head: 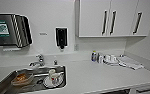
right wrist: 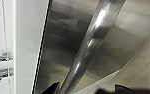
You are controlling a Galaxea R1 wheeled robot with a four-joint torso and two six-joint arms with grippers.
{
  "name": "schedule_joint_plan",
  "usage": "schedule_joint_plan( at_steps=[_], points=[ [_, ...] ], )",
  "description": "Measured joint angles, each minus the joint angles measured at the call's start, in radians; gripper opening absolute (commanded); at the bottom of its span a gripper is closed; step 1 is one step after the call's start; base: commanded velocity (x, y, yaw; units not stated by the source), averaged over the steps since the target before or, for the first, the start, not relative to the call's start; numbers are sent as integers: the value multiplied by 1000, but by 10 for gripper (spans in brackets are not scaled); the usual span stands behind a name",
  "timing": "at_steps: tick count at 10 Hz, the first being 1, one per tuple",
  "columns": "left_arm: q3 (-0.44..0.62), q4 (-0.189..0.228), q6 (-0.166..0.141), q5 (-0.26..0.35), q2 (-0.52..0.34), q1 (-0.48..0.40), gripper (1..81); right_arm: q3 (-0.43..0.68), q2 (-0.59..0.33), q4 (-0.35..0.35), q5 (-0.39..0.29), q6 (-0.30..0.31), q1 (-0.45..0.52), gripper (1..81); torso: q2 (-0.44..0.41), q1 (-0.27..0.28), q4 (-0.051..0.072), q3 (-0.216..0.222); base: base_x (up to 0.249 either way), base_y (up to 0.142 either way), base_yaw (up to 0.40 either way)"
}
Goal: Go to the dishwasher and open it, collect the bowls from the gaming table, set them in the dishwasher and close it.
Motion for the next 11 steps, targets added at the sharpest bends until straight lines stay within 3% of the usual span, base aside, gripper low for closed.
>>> schedule_joint_plan(
  at_steps=[11],
  points=[
    [0, 0, 0, 0, 6, 0, 811, -184, 99, 37, 15, 0, -17, 811, 0, 1, 0, 0, 0, 0, 0]
  ],
)
